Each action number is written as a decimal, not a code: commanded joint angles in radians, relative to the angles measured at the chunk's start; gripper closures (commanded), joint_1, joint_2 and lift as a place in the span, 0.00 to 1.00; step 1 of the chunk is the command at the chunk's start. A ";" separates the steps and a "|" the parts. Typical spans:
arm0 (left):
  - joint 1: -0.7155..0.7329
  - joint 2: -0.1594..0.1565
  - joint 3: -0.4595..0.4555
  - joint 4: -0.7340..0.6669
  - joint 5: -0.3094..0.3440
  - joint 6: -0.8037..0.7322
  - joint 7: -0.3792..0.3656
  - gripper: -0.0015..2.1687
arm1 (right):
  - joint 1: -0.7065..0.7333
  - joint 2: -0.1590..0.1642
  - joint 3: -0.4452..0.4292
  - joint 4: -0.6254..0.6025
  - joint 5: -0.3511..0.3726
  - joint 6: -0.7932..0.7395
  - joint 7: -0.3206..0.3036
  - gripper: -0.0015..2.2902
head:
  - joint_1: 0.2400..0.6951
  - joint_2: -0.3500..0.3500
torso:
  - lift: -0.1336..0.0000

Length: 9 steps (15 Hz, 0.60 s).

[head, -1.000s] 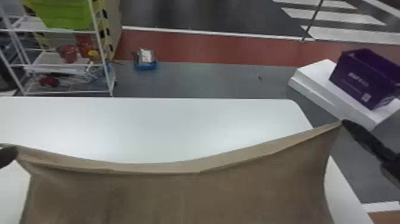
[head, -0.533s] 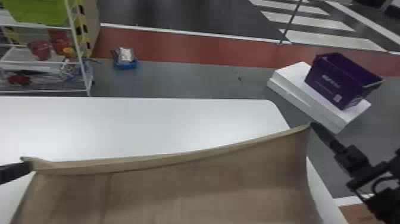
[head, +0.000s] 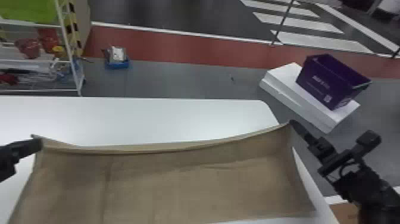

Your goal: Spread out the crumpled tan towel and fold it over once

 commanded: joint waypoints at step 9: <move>-0.076 -0.003 -0.089 0.194 -0.020 -0.218 0.102 0.62 | -0.010 -0.019 0.037 0.056 0.042 -0.076 -0.060 0.77 | 1.00 0.12 | 0.07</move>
